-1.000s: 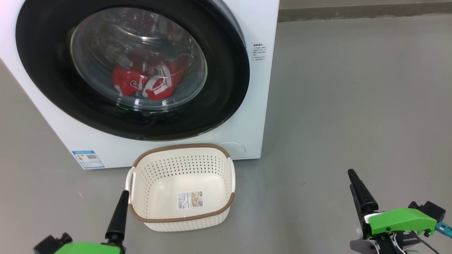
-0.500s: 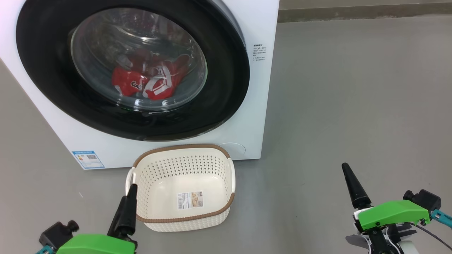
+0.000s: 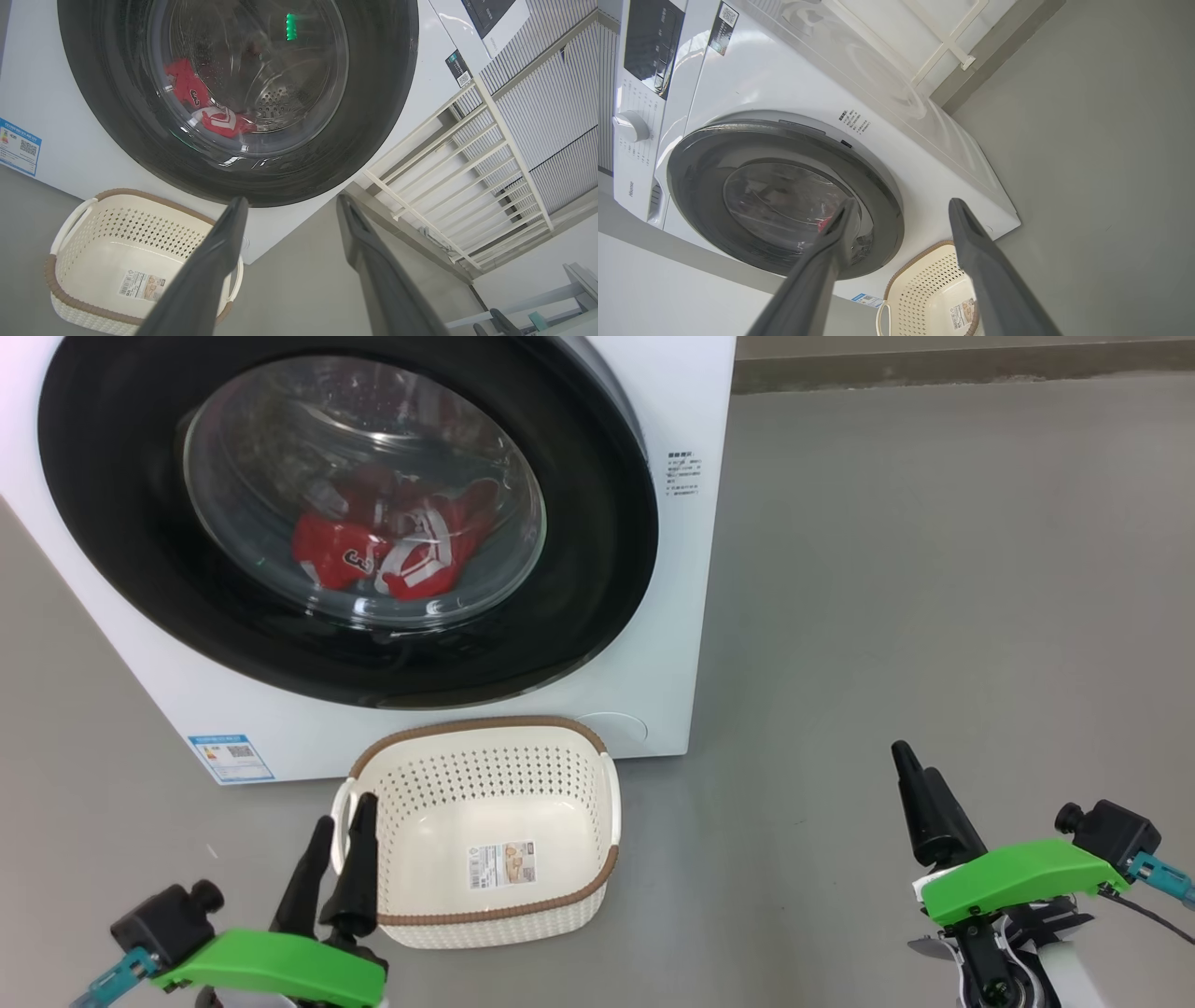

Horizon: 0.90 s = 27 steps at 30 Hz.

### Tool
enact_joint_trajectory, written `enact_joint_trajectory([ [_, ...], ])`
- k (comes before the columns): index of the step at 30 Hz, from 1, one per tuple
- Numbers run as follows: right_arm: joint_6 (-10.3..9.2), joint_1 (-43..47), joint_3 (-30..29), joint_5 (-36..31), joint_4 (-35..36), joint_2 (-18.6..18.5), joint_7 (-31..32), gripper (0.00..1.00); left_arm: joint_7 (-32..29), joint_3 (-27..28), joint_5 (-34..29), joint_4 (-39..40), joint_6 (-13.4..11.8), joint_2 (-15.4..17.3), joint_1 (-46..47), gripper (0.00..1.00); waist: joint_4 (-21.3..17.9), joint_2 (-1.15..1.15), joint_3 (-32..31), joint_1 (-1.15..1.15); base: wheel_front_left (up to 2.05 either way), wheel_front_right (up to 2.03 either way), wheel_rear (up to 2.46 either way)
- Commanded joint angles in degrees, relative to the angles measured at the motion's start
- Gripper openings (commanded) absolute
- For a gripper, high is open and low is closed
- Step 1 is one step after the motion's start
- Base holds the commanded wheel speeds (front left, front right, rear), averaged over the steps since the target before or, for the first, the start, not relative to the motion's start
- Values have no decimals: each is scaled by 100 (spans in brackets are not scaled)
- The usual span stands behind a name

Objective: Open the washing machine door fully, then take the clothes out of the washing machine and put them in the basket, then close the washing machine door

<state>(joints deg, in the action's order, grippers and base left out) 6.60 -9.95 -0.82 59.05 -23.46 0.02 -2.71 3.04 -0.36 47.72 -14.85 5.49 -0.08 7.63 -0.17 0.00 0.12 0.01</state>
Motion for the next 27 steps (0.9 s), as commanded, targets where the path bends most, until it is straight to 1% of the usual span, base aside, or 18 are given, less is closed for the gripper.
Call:
enact_joint_trajectory([
  [1, 46, -337, 131, -192, 147, -59, -94, 100, 76, 38, -257, 219, -48, 104, 297, 100, -3, 0, 2, -1, 0, 0, 0],
  [5, 49, -397, 192, -466, 155, -69, -172, 100, 153, -35, -736, 340, -113, 136, 343, 100, -12, 0, 9, -1, 0, 0, 0],
  [15, 56, -548, 351, -1209, 133, -96, -367, 100, 345, -199, -1632, 355, -298, 196, 416, 100, -17, 0, 0, -1, 0, 0, 0],
  [19, 59, -600, 397, -1475, 117, -106, -445, 100, 422, -225, -1881, 295, -383, 210, 451, 100, -17, 0, -3, -1, 0, 0, 0],
  [27, 65, -721, 407, -2003, 92, -127, -600, 100, 575, -273, -2336, 305, -430, 238, 552, 100, -15, 0, 20, -1, 0, 0, 0],
])
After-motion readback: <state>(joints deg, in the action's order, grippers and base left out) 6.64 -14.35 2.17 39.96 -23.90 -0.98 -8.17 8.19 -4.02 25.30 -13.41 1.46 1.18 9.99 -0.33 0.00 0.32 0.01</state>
